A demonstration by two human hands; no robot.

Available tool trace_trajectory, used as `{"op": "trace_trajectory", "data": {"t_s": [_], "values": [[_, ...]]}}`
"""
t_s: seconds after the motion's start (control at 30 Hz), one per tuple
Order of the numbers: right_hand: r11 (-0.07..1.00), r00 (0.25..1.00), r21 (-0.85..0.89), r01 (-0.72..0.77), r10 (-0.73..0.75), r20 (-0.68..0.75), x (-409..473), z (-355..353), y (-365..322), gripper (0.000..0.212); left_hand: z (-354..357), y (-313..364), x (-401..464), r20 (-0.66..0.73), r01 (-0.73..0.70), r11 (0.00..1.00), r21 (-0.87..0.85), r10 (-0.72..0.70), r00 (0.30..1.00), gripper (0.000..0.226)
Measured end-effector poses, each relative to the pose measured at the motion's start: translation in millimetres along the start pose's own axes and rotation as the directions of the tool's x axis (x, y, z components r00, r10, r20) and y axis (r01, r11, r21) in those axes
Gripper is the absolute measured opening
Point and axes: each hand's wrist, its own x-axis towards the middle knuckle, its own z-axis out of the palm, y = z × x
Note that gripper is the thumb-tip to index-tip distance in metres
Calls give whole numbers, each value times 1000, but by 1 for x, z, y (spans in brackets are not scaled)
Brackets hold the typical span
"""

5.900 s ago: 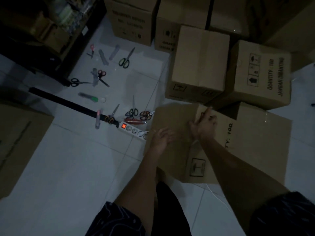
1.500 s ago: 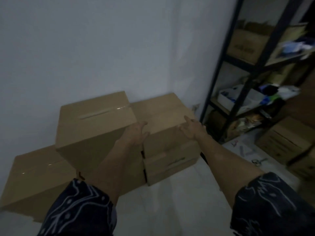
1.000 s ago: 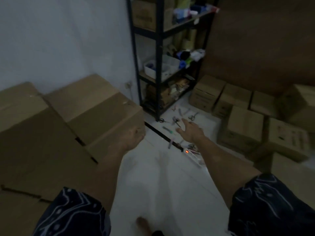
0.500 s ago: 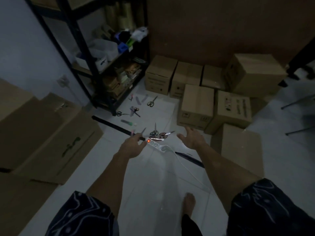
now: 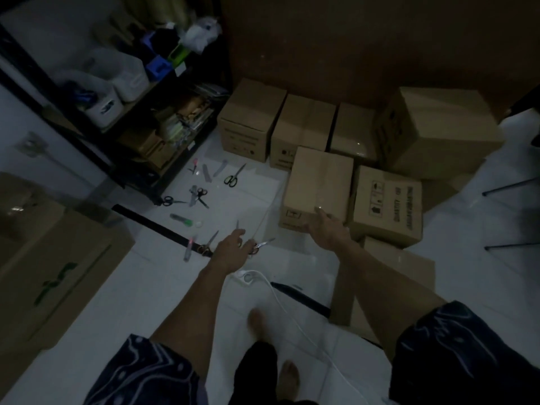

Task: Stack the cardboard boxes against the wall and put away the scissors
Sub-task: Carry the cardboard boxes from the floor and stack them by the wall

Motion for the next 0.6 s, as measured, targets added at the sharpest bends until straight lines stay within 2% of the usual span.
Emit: {"op": "trace_trajectory", "data": {"t_s": [0.07, 0.17, 0.2, 0.3, 0.47, 0.6], "values": [[1000, 1000, 12, -9, 9, -13, 43, -13, 8, 69, 5, 14, 44, 18, 47, 997, -69, -45, 999, 58], [1000, 999, 14, -26, 27, -18, 92, -26, 20, 70, 21, 21, 105, 60, 120, 976, -184, -111, 992, 88], [999, 999, 20, -31, 31, -10, 113, -29, 25, 70, 27, 24, 127, 89, 156, 970, -188, -142, 986, 87], [998, 998, 0, -60, 60, -12, 163, -36, 41, 72, 45, 42, 163, 132, 194, 965, -176, -173, 976, 59], [997, 998, -48, -60, 60, -6, 259, -47, 73, 72, 82, 66, 240, 140, 247, 952, -181, -224, 965, 55], [998, 999, -49, -50, 50, 7, 376, -44, 108, 74, 137, 71, 330, 123, 323, 903, -283, -300, 946, 50]]}}
